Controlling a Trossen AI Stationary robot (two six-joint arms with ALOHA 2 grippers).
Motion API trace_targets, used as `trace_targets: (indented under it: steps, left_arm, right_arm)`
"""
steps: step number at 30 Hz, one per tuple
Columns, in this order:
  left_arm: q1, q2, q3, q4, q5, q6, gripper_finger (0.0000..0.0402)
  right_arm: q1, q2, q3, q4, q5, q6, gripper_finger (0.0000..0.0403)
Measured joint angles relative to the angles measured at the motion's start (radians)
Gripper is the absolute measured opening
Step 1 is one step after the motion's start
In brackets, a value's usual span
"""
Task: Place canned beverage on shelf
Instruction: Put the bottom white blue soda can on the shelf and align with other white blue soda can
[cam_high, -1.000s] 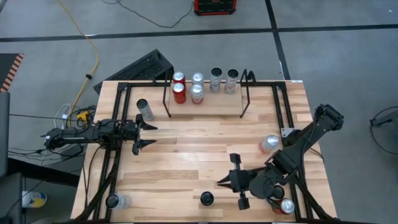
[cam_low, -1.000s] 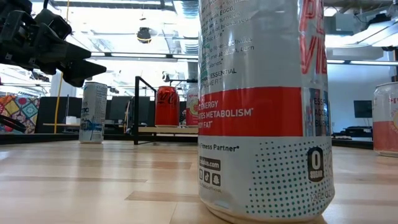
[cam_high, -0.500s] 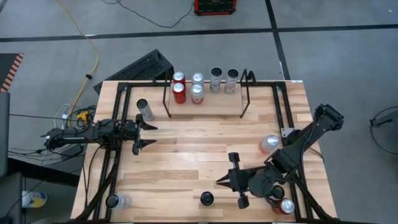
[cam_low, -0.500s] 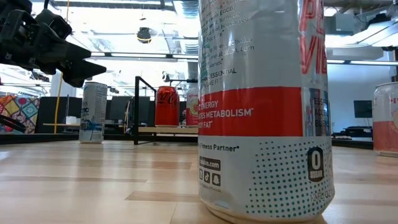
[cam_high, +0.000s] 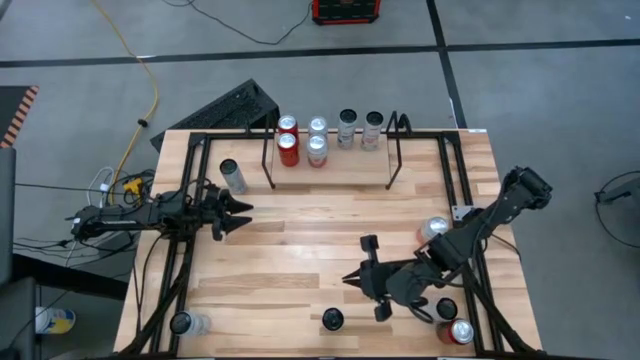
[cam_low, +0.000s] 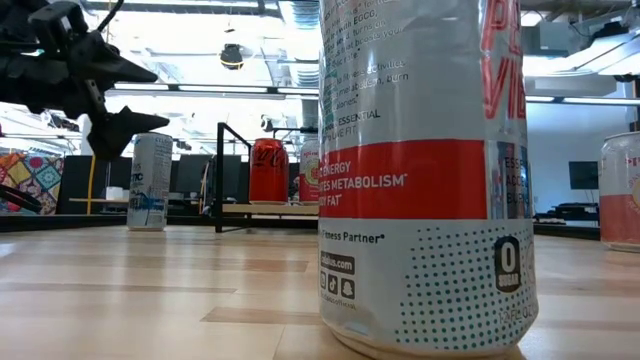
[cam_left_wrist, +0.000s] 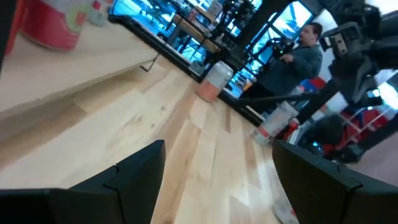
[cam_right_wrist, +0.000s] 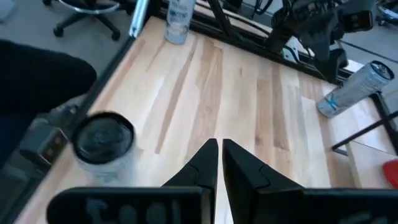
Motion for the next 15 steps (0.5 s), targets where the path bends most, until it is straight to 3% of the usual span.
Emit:
trace_targets:
  steps: [7, 10, 15]
  left_arm:
    - [0.000, 0.020, 0.053, -0.003, 0.083, 0.000, 0.0280]
    - [-0.007, 0.078, 0.184, -0.043, 0.132, 0.006, 0.0272]
    - [-0.074, 0.290, 0.408, -0.170, 0.143, 0.034, 0.0251]
  right_arm:
    - [-0.004, 0.000, -0.119, 0.119, 0.002, -0.123, 0.0049]
    - [-0.018, 0.000, -0.165, 0.166, 0.002, -0.160, 0.0049]
    - [-0.058, 0.000, -0.223, 0.248, 0.001, -0.172, 0.0049]
